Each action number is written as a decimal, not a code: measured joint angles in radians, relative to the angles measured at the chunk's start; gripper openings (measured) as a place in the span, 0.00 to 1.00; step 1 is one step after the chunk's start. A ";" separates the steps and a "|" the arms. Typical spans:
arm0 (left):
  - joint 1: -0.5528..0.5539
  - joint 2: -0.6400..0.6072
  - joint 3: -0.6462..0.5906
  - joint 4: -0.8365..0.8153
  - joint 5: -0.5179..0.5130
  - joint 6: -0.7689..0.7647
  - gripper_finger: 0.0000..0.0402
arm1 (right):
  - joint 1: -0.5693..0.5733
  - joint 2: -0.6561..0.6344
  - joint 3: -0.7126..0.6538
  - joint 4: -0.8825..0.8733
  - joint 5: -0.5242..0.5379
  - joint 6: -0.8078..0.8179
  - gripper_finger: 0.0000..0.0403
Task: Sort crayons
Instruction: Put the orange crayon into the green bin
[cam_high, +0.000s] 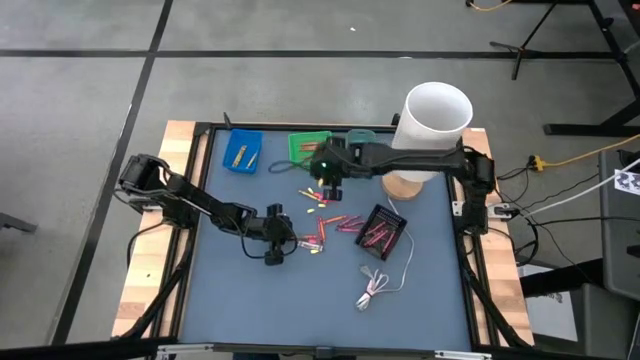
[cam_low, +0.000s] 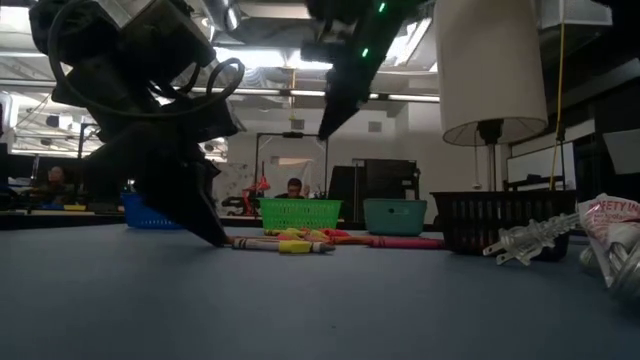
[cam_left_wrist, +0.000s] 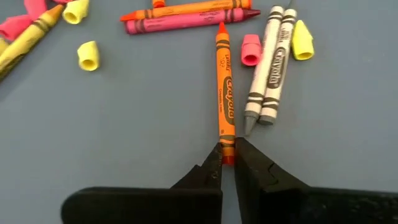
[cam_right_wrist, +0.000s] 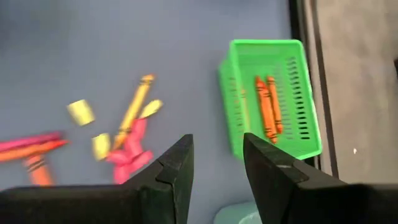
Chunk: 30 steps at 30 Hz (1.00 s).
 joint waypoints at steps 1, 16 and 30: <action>0.000 -0.007 0.000 -0.004 -0.007 0.001 0.01 | 0.019 -0.013 0.000 -0.020 0.000 0.004 0.34; 0.044 -0.129 -0.002 -0.086 -0.039 0.046 0.01 | 0.238 -0.097 0.000 -0.314 -0.002 0.247 0.34; 0.281 -0.276 0.000 -0.003 -0.102 0.282 0.01 | 0.341 -0.094 0.000 -0.296 -0.003 0.370 0.34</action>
